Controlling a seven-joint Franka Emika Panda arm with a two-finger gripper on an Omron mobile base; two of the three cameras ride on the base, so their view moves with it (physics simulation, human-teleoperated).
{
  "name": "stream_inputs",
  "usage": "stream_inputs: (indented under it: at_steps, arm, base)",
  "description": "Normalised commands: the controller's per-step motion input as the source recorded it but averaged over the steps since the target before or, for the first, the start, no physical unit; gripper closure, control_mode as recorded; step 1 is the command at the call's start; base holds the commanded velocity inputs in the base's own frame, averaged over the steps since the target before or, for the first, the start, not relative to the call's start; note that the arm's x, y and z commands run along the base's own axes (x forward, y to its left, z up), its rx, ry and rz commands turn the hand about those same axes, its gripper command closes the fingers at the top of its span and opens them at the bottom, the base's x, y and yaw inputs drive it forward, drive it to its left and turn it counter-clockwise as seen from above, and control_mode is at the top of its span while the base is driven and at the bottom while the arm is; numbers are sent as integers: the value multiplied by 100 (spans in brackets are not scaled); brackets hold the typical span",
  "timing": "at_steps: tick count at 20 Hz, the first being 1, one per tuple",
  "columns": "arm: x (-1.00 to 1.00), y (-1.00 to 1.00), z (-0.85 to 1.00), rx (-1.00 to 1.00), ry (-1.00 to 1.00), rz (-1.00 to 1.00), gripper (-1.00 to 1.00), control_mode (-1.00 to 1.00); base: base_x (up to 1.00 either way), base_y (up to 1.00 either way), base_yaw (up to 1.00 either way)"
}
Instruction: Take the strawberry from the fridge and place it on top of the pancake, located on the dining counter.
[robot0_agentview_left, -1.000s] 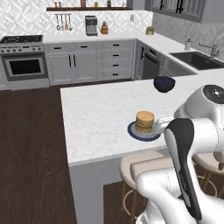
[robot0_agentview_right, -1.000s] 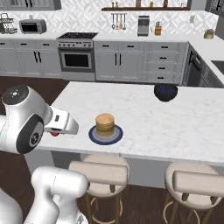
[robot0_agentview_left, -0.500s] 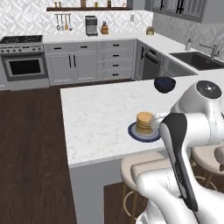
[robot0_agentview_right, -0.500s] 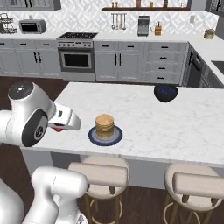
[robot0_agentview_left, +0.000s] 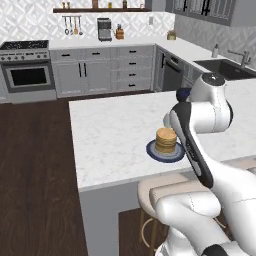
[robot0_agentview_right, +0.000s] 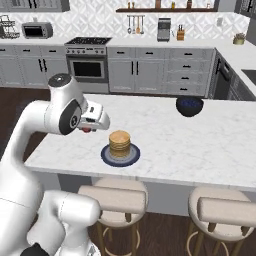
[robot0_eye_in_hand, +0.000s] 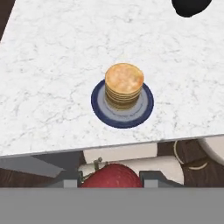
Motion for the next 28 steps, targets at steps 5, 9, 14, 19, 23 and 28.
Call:
stream_inputs:
  at_steps: [5, 9, 14, 19, 23, 28]
  arm:
    - [100, -58, -25, 0, 13, 1, 100, -100]
    - [99, -39, -30, 0, 9, 0, 100, -100]
    - [87, 2, -34, -2, 0, 0, 100, -100]
    - [47, 1, -38, 0, 0, 0, 100, -100]
    - [-1, 10, -28, 0, 1, 0, 100, -100]
    - [2, 13, -26, 0, 0, 0, 100, -100]
  base:
    - [0, 0, 0]
    - [0, 0, 0]
    - [0, 0, 0]
    - [0, 0, 0]
    - [0, 0, 0]
    - [0, 0, 0]
